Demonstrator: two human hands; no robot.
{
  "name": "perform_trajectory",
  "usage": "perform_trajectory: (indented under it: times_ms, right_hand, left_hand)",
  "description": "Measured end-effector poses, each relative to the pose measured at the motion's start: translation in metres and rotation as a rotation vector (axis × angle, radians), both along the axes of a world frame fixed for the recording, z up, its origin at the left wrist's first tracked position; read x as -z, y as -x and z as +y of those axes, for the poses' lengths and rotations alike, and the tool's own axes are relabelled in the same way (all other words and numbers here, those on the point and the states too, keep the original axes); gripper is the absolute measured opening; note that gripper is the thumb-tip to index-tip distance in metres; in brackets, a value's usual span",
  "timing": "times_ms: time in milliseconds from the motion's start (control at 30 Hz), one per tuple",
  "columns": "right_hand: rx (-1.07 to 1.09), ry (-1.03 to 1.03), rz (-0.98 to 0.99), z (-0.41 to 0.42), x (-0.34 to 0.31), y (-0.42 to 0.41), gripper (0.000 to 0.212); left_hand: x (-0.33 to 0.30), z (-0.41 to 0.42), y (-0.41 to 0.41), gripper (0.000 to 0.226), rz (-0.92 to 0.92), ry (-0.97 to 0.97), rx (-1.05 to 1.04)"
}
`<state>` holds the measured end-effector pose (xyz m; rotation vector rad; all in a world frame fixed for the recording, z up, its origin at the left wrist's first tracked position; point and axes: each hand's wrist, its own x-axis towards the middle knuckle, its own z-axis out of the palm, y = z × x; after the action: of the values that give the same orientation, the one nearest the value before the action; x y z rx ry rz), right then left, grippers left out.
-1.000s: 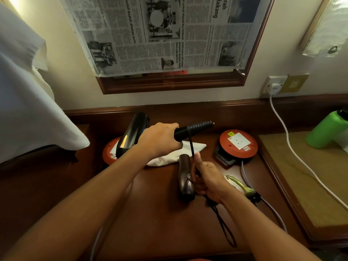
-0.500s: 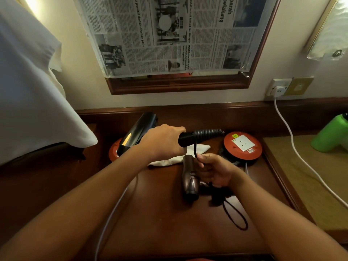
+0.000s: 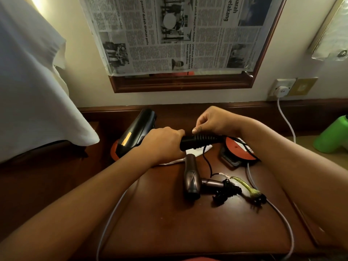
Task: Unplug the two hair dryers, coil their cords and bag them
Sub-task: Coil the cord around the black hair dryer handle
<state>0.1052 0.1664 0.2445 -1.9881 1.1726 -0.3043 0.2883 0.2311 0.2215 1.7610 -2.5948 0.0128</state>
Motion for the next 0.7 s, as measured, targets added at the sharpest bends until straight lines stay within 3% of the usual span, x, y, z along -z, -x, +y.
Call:
perform_trajectory:
  times_ms: [200,333,433,533,700]
  right_hand:
    - [0.008,0.349,0.178,0.023,0.002,-0.011,0.022]
    - [-0.039,0.435,0.307,0.044,0.005,-0.007,0.017]
    - [-0.061,0.554,0.38,0.057,0.016,-0.006,0.026]
    - [-0.054,0.681,0.372,0.062,0.033,-0.001,0.036]
    - [-0.01,0.88,0.287,0.064,0.06,0.005,0.032]
  left_hand:
    - [0.015,-0.009,-0.004,0.024,0.04,-0.039,0.001]
    - [0.026,-0.015,-0.004,0.026,0.051,-0.103,0.005]
    - [0.029,-0.018,-0.002,0.026,0.04,-0.141,-0.01]
    - [0.027,-0.018,0.0,0.028,0.043,-0.142,-0.015]
    - [0.03,-0.017,0.002,0.038,0.031,-0.119,-0.005]
